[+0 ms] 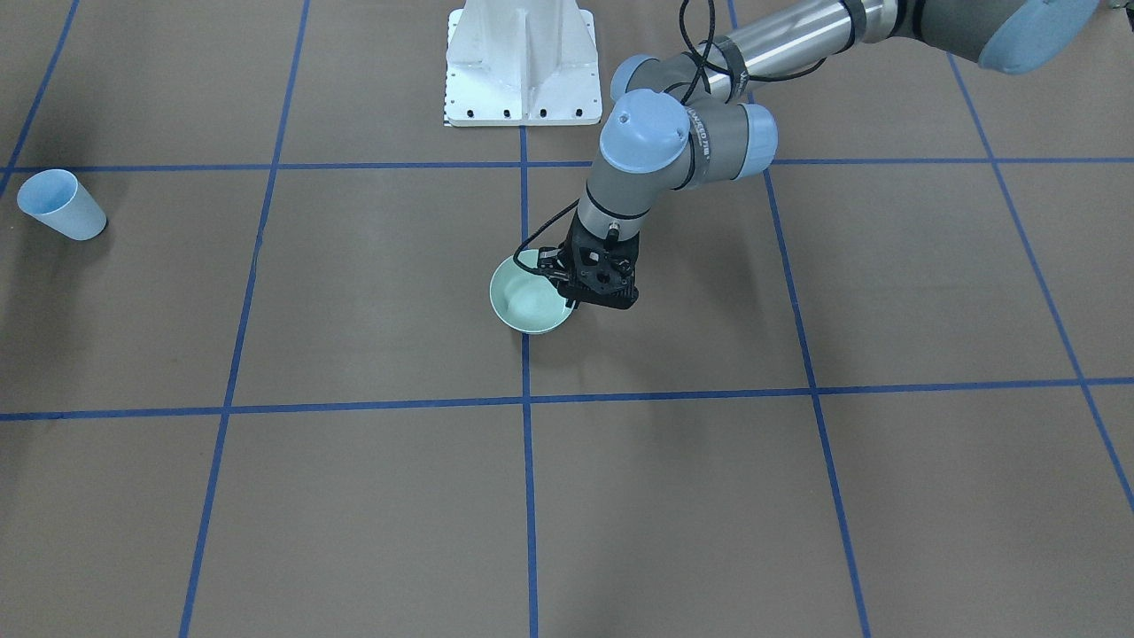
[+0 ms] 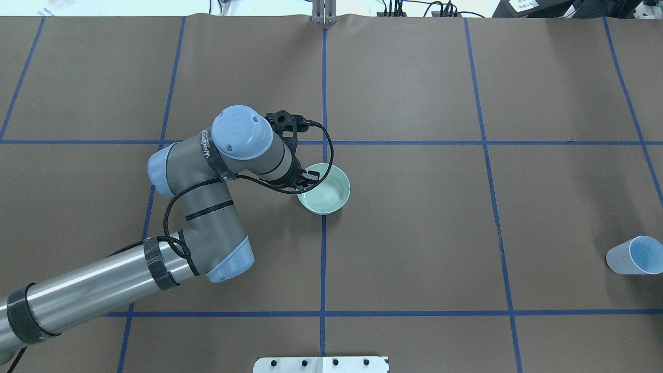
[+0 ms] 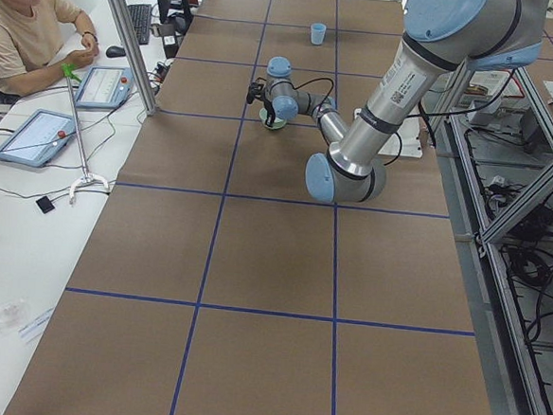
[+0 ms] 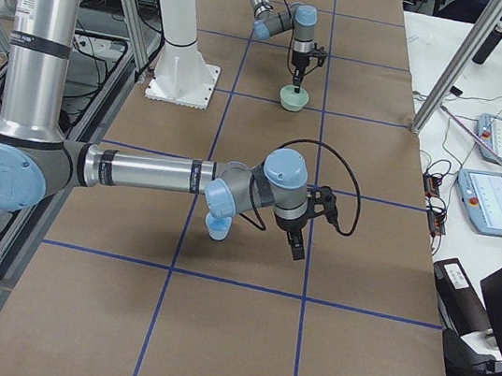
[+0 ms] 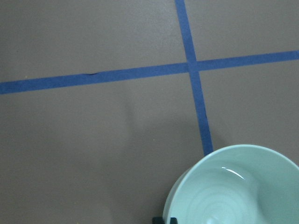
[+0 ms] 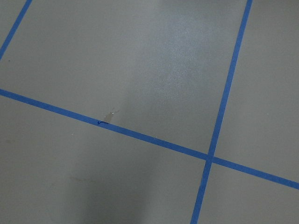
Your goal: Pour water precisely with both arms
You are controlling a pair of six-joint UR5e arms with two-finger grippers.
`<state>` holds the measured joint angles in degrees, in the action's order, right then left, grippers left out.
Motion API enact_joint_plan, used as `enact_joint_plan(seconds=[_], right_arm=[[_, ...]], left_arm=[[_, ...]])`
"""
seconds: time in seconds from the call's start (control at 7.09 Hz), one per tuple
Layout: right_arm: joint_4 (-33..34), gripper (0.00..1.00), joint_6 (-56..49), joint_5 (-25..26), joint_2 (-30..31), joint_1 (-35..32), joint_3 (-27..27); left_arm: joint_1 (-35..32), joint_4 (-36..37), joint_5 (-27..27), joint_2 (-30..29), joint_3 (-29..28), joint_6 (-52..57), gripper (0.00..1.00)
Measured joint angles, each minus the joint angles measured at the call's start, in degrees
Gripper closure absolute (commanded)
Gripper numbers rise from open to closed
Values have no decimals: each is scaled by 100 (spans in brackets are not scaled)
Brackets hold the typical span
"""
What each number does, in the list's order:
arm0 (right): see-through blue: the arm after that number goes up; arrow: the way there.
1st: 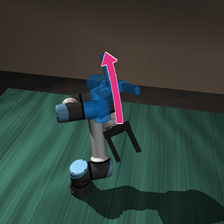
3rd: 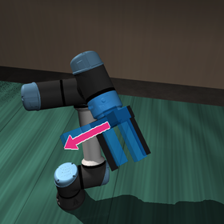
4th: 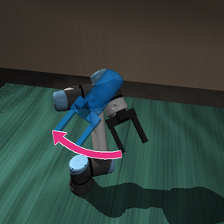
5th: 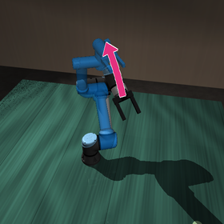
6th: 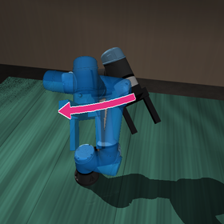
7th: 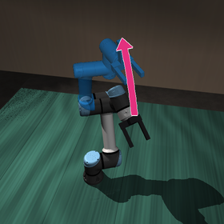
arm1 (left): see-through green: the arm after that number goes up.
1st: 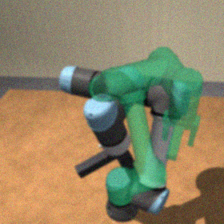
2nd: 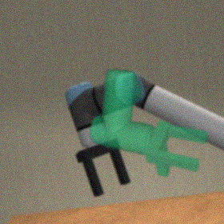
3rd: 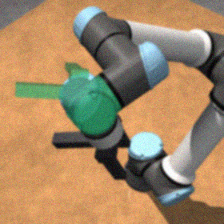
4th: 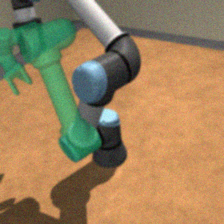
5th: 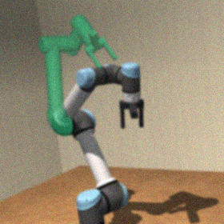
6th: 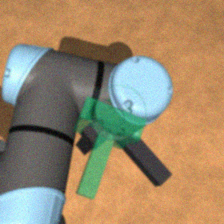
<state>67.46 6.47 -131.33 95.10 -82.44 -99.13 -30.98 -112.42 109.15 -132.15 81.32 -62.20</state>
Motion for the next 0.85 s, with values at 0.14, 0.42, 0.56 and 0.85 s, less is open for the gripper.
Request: enact_joint_plan(seconds=[0.14, 0.42, 0.56, 0.85], right_arm=[[11, 0, 2, 1, -23, 0, -1], [42, 0, 3, -10, -87, 4, -12], [49, 0, 2, -25, -150, 21, -61], [35, 0, 81, -57, -295, 129, -194]], left_arm=[[6, -47, -8, -2, -26, 2, 0], [-178, -16, 91, 9, 177, 41, 0], [-453, 96, 263, 38, 386, 75, 0], [-1094, 938, 686, 368, 1180, 798, 0]])
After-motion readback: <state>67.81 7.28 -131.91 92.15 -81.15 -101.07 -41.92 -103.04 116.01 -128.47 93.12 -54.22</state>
